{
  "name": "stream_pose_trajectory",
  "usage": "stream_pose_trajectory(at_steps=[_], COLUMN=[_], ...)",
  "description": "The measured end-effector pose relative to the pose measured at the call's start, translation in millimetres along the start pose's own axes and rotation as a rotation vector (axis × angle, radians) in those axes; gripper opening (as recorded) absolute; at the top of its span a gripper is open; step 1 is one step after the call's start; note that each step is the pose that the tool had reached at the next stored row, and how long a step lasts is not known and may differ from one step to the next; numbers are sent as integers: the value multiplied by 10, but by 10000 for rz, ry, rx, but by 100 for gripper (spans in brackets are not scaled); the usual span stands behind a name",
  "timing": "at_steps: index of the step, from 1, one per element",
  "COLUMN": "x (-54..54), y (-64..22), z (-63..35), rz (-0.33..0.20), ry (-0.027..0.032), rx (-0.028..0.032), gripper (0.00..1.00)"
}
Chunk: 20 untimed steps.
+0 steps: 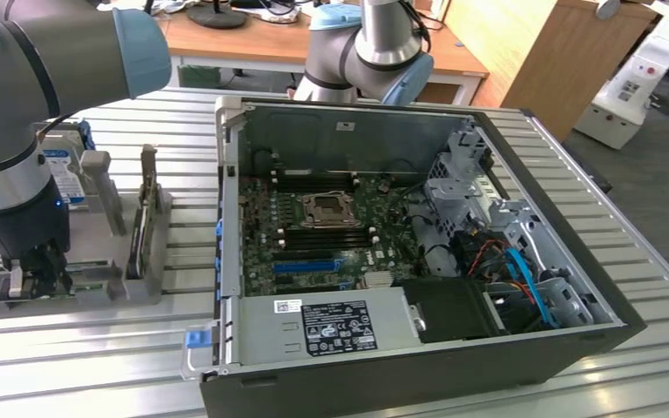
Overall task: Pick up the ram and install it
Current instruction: 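Pick up the ram and move it above insertion slot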
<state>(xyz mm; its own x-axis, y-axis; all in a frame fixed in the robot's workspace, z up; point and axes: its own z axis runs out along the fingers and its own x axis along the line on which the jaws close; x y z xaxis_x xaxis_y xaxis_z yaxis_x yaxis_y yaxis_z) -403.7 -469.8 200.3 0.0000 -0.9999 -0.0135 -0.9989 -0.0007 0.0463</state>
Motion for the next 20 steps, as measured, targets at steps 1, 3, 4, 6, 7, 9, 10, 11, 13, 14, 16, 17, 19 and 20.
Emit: stream_pose_trajectory(at_steps=[1, 3, 4, 6, 7, 9, 10, 11, 13, 14, 16, 17, 19, 20], x=[0, 0, 0, 0, 0, 0, 0, 0, 0, 0, 0, 0, 0, 0], y=[0, 0, 0, 0, 0, 0, 0, 0, 0, 0, 0, 0, 0, 0], z=[0, 0, 0, 0, 0, 0, 0, 0, 0, 0, 0, -1, -15, -25], rz=[0, -23, -42, -87, -107, -129, -129, -129, -129, -129, -129, -129, -129, -129], ry=[0, 1, 2, 4, 5, 6, 6, 6, 6, 6, 6, 6, 7, 6], rx=[0, 0, -1, -2, -2, -2, -1, -2, -2, -2, -2, -2, -3, -2], gripper=[12, 12, 12, 12, 12, 12, 12, 12, 12, 12, 12, 12, 12, 12])
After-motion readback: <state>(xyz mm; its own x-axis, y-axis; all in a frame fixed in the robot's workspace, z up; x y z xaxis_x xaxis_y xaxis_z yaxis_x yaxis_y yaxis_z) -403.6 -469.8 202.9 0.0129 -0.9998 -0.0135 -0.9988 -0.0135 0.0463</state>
